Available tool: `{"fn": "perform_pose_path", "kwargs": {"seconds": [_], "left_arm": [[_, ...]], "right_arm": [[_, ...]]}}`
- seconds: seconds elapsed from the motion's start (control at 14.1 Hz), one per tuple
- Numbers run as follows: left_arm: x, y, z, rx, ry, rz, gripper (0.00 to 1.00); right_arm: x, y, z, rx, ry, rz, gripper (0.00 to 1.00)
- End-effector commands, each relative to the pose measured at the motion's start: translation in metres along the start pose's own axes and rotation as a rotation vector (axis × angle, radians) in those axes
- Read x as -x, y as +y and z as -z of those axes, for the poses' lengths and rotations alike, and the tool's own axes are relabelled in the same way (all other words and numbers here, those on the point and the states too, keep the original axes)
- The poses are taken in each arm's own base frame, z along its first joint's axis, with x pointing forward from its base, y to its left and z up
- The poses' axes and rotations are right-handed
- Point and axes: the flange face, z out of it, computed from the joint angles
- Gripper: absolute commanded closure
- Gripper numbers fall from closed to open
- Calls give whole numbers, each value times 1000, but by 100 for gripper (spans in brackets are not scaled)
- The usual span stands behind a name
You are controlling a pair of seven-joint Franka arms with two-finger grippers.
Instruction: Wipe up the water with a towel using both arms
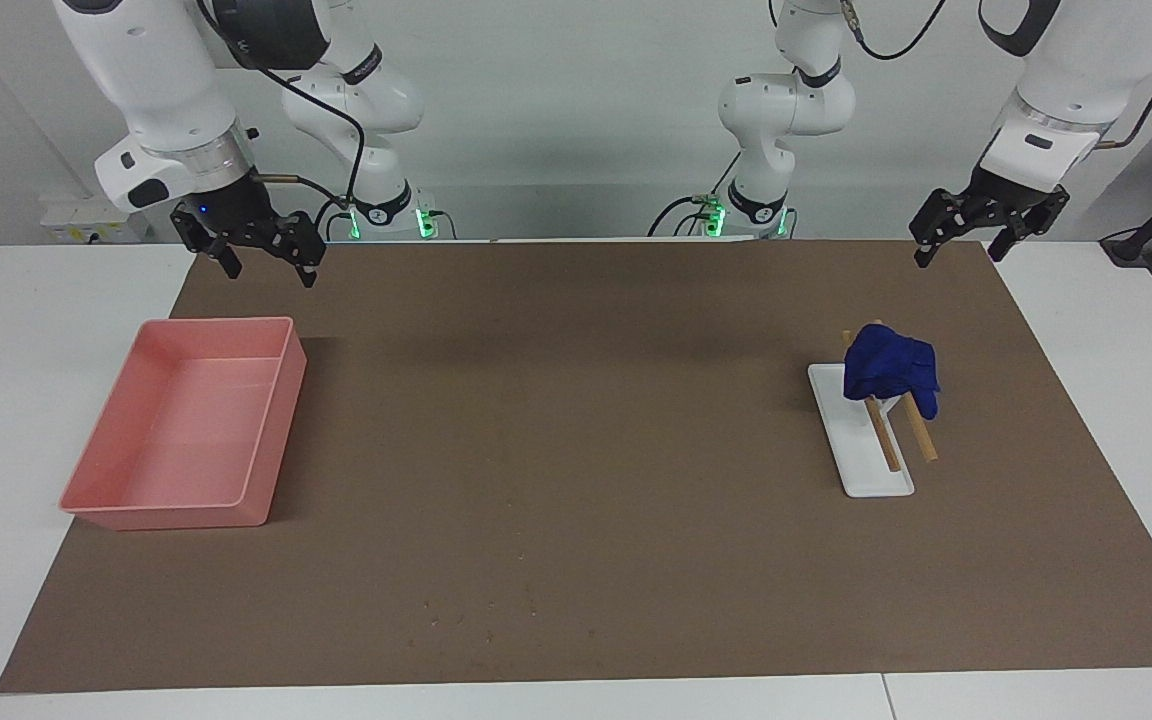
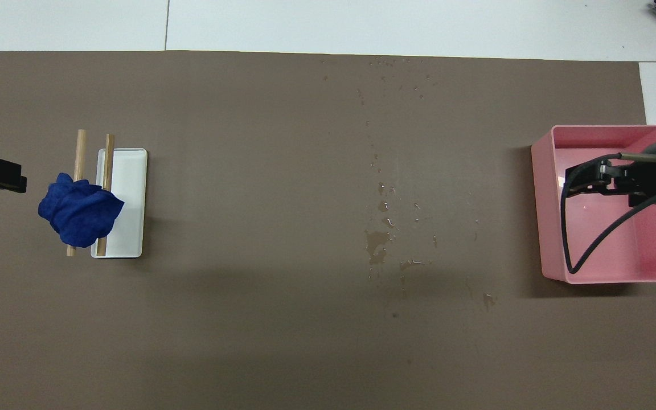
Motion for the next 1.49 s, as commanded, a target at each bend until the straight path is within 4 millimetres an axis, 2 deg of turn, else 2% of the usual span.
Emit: {"fn": "perform_pose_path", "kwargs": {"seconds": [0.0,0.57,1.0,1.21,1.42], "left_arm": [[0,0,5,12,18,14,0],[5,1,-1,21,1,11,0],[12,-6,-6,18,-32,44,0],[13,-11,-6,17,-32,188,0],[22,-6,-21,16,-43,348,0]], "right_arm": [[6,4,1,-19,1,8,0],[6,3,1,-19,1,9,0],[6,4,1,-19,1,8,0],[6,4,1,-19,1,8,0],[6,4,1,-19,1,8,0]]}}
